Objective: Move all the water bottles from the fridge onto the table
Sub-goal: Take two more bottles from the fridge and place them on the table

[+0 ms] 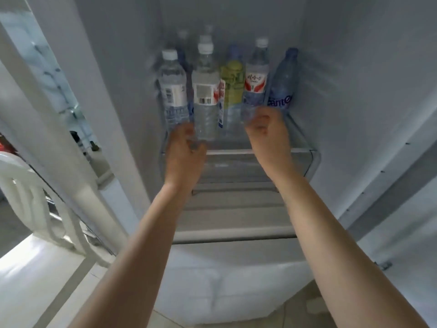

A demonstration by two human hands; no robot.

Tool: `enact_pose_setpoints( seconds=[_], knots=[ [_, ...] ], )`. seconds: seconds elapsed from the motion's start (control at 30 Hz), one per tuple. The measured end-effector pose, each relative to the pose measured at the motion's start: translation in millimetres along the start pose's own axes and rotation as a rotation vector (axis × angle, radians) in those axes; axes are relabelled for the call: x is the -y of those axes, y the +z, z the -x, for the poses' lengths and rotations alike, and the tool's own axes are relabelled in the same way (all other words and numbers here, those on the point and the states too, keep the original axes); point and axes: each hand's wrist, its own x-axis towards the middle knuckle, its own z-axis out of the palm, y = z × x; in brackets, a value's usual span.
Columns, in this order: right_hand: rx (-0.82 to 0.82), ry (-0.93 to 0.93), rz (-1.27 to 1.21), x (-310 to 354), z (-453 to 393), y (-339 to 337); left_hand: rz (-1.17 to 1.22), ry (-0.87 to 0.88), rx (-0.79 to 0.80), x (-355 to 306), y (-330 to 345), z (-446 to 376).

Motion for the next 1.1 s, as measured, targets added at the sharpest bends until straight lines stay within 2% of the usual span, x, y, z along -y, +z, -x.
enact_pose_setpoints(
  seconds=[0.27, 0.6, 0.93, 1.1],
  knots=[
    [0.054, 0.033, -0.041, -15, -74, 26, 0.02, 0.089, -0.018, 13, 40, -70],
    [0.168, -0.029, -0.069, -26, -114, 53, 0.094, 0.211, -0.144, 18, 69, -96],
    [0.208, -0.041, -0.118, -40, -123, 53, 0.131, 0.166, -0.197, 23, 80, -101],
    [0.121, 0.034, -0.205, -49, -112, 46, 0.181, 0.102, -0.225, 21, 78, -90]
  ],
)
